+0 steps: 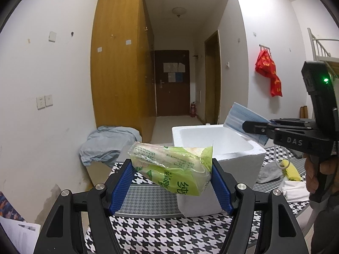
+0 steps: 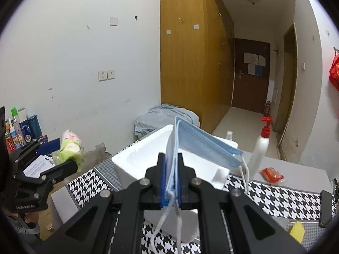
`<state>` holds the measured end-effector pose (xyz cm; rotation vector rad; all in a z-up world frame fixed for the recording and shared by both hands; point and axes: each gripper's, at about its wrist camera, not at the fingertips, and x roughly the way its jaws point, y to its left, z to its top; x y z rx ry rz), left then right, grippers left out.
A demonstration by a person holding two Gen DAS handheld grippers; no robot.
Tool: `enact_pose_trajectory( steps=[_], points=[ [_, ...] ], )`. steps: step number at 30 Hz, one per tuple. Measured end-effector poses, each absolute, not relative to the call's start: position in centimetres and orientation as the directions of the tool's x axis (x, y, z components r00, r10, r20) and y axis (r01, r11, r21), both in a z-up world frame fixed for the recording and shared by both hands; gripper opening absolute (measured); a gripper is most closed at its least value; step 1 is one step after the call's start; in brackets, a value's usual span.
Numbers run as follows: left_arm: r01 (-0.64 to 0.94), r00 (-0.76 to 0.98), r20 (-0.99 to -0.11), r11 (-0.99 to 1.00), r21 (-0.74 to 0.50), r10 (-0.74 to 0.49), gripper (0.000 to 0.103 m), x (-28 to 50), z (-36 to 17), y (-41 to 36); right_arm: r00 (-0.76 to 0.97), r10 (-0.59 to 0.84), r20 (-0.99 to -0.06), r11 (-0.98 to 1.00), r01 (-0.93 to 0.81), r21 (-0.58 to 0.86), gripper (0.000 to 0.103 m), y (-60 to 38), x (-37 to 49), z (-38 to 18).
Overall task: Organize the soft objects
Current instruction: 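Lower the blue mask into the white foam box and open the right tool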
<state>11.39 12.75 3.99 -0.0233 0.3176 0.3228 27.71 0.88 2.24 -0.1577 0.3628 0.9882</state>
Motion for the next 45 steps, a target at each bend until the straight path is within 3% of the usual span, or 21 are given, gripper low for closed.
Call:
enact_pose_trajectory(
  steps=[25, 27, 29, 31, 33, 40, 45],
  points=[
    [-0.343, 0.890, -0.314, 0.939, 0.013, 0.329, 0.072, 11.4, 3.7, 13.6, 0.482, 0.739, -0.470, 0.552, -0.834, 0.013, 0.013, 5.7, 31.1, 1.1],
    [-0.345, 0.890, -0.313, 0.938, 0.014, 0.332, 0.072, 11.5, 3.8, 13.6, 0.482, 0.738, -0.473, 0.552, -0.834, 0.010, 0.025, 5.9, 31.1, 1.2],
    [-0.347, 0.890, -0.311, 0.938, 0.012, 0.334, 0.072, 11.4, 3.8, 13.7, 0.486, 0.738, -0.469, 0.557, -0.831, 0.015, 0.062, 5.9, 31.2, 1.2],
    [-0.349, 0.890, -0.309, 0.937, 0.012, 0.336, 0.072, 11.3, 3.7, 13.7, 0.480, 0.749, -0.457, 0.549, -0.835, 0.024, 0.074, 5.7, 31.1, 1.3],
    [-0.353, 0.888, -0.311, 0.936, 0.009, 0.338, 0.072, 11.4, 3.6, 13.8, 0.484, 0.748, -0.453, 0.553, -0.833, 0.022, 0.076, 5.5, 31.0, 1.3],
    [-0.344, 0.891, -0.315, 0.939, 0.000, 0.327, 0.072, 11.9, 4.0, 14.0, 0.482, 0.762, -0.433, 0.549, -0.835, 0.036, 0.103, 4.6, 30.8, 1.4],
    [-0.328, 0.896, -0.317, 0.945, -0.004, 0.309, 0.072, 12.6, 4.3, 14.0, 0.495, 0.759, -0.423, 0.555, -0.831, 0.024, 0.103, 3.9, 30.4, 1.4]
  ],
)
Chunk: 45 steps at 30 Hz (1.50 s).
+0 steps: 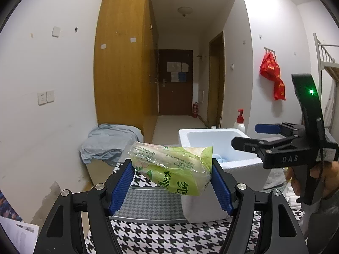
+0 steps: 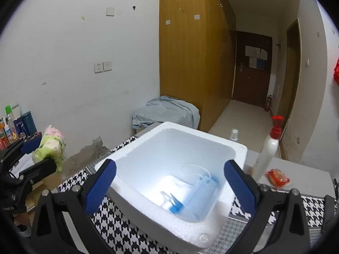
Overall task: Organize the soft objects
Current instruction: 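Lower the blue mask into the white foam box and open the right tool, then lower the tissue pack into the foam box and open the left tool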
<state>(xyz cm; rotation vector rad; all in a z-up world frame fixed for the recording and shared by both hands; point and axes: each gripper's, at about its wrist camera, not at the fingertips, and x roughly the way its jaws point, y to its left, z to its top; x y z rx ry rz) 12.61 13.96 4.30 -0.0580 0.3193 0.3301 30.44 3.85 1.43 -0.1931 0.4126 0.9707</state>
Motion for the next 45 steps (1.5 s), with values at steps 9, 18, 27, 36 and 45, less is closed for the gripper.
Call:
enact_pose_trajectory(
  steps=[9, 18, 27, 36, 45],
  points=[
    [-0.288, 0.907, -0.320, 0.958, 0.003, 0.274, 0.072, 14.6, 4.8, 13.2, 0.521, 0.744, -0.419, 0.581, -0.813, 0.021, 0.103, 1.9, 30.5, 1.4],
    [-0.258, 0.908, -0.339, 0.966, 0.010, 0.246, 0.072, 16.4, 4.8, 12.5, 0.546, 0.730, -0.411, 0.610, -0.792, 0.031, 0.103, -0.3, 30.8, 1.2],
    [-0.225, 0.909, -0.356, 0.974, 0.013, 0.215, 0.072, 18.4, 5.3, 12.1, 0.562, 0.722, -0.403, 0.623, -0.782, 0.026, 0.103, -2.4, 30.2, 0.8],
    [-0.188, 0.906, -0.383, 0.982, 0.013, 0.179, 0.072, 20.4, 5.5, 11.9, 0.587, 0.699, -0.409, 0.649, -0.761, 0.017, 0.103, -4.9, 29.8, -0.4],
    [-0.165, 0.902, -0.401, 0.986, 0.019, 0.158, 0.072, 22.0, 5.7, 11.2, 0.596, 0.684, -0.421, 0.667, -0.745, 0.029, 0.103, -6.5, 29.7, -1.2]
  ],
)
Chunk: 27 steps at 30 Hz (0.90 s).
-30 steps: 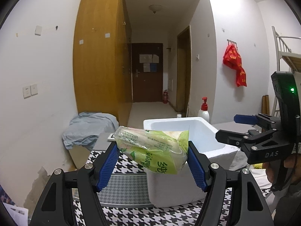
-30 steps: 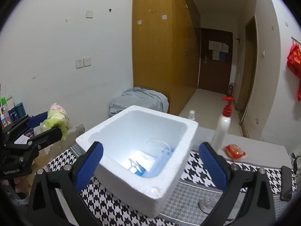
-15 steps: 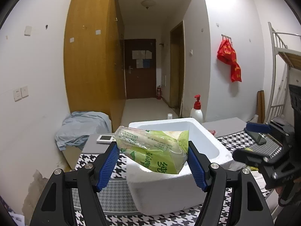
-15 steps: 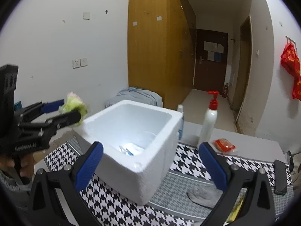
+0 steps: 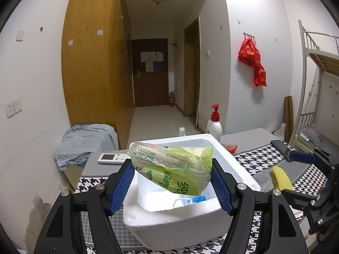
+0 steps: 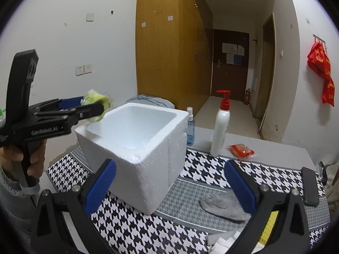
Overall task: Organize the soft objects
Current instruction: 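Lower the tissue pack into the foam box and open the left tool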
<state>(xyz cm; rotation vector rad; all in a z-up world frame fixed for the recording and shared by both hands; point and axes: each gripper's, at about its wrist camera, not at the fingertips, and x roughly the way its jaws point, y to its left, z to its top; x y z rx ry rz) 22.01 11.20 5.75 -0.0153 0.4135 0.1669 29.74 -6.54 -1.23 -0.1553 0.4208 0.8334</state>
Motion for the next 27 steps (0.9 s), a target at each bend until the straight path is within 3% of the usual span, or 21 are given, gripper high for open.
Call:
enact_pose_trajectory(
  steps=[21, 25, 27],
  points=[
    [-0.151, 0.862, -0.488, 0.988, 0.015, 0.139, 0.072, 26.1, 5.0, 11.4, 0.628, 0.649, -0.429, 0.708, -0.705, 0.039, 0.103, -9.5, 29.7, -2.3],
    [-0.144, 0.862, -0.489, 0.989, 0.018, 0.135, 0.077, 26.6, 5.0, 11.3, 0.633, 0.644, -0.429, 0.715, -0.698, 0.043, 0.103, -10.0, 29.8, -2.5],
    [-0.146, 0.865, -0.484, 0.989, 0.016, 0.135, 0.085, 26.5, 5.0, 11.2, 0.637, 0.642, -0.427, 0.718, -0.694, 0.044, 0.103, -10.3, 29.8, -2.5]
  ],
)
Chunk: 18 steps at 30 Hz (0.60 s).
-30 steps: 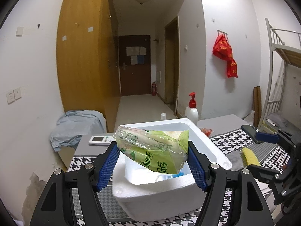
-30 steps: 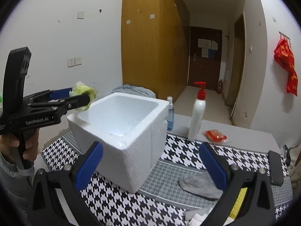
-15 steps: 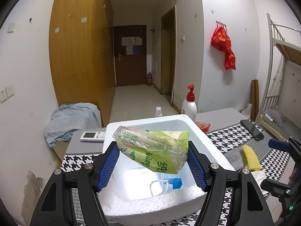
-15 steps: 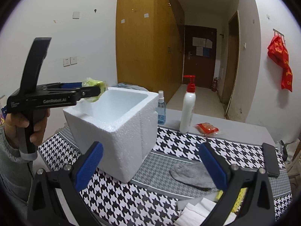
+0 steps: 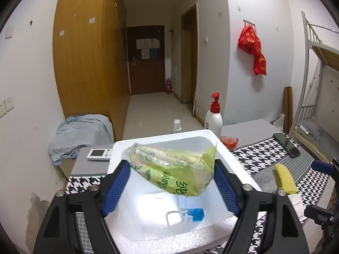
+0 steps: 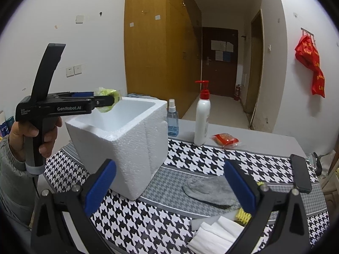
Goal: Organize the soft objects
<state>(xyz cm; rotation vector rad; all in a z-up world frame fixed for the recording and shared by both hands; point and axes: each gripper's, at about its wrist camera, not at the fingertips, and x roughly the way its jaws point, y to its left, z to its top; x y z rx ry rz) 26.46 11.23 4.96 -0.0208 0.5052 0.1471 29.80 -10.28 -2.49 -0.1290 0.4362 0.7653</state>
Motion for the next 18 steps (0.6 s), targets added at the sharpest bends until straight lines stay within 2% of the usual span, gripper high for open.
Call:
enact_pose_trajectory(
  steps=[4, 18],
  points=[
    [-0.158, 0.876, -0.454, 0.986, 0.050, 0.164, 0.099, 26.1, 5.1, 10.5, 0.641, 0.640, -0.424, 0.722, -0.690, 0.048, 0.103, -10.7, 29.9, -2.5],
    [-0.159, 0.905, -0.398, 0.987, 0.011, 0.150, 0.102, 23.1, 5.9, 9.2, 0.650, 0.639, -0.412, 0.729, -0.683, 0.052, 0.103, -11.6, 29.5, -2.3]
  ],
)
